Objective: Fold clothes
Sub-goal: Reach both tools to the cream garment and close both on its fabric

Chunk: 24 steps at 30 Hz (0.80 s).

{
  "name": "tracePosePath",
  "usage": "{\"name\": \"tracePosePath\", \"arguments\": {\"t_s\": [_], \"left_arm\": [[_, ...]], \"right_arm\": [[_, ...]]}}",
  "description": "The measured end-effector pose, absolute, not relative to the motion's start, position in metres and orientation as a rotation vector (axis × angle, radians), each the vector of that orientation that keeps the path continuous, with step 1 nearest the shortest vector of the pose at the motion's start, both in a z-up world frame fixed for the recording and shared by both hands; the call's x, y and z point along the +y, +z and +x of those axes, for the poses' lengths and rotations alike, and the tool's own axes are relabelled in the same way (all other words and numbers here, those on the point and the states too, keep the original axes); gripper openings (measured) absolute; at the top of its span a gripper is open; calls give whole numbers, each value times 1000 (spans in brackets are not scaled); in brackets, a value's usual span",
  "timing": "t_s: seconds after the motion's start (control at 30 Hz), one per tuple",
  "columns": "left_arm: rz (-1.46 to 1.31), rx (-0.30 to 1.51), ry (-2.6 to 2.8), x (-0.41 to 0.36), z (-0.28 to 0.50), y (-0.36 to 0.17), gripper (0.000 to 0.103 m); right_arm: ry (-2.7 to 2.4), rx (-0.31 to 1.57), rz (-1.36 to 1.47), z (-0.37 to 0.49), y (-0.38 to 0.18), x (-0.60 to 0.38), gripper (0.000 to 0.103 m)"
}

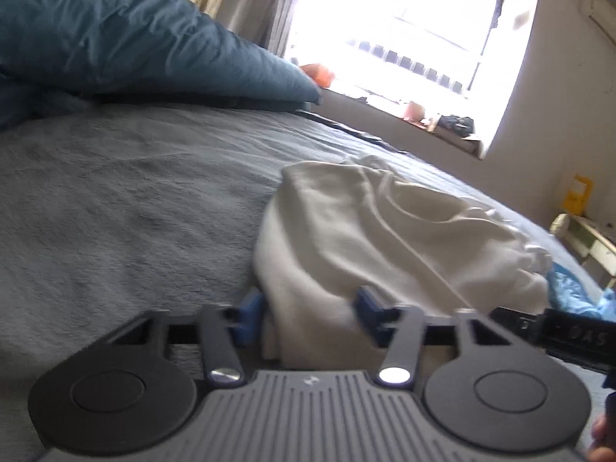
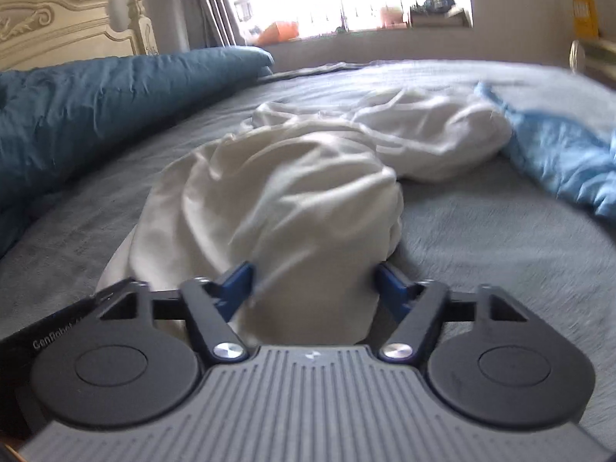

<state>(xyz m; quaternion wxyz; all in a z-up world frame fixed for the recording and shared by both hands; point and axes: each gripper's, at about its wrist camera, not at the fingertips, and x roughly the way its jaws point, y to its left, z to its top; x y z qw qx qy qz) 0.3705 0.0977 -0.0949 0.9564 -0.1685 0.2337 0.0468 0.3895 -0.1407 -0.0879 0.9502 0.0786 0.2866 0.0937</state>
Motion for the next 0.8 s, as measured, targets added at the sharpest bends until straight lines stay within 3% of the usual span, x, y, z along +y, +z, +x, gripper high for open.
{"name": "tracePosePath", "arguments": {"t_s": [0.1,0.2,0.47,0.8], "left_arm": [[-317,441,130,91,362,-89,12],[-360,463,108,95,353,-83,9],[-315,500,23,99,304,-51,8],[-310,542,-129,99,181,-18,8]], "right_arm": [[194,549,104,377,-82,-134,33],[197,530,72,366,-72,-131,27],[212,531,90,320,-49,-132,25],[243,543,179,203,-32,-159,24]]}}
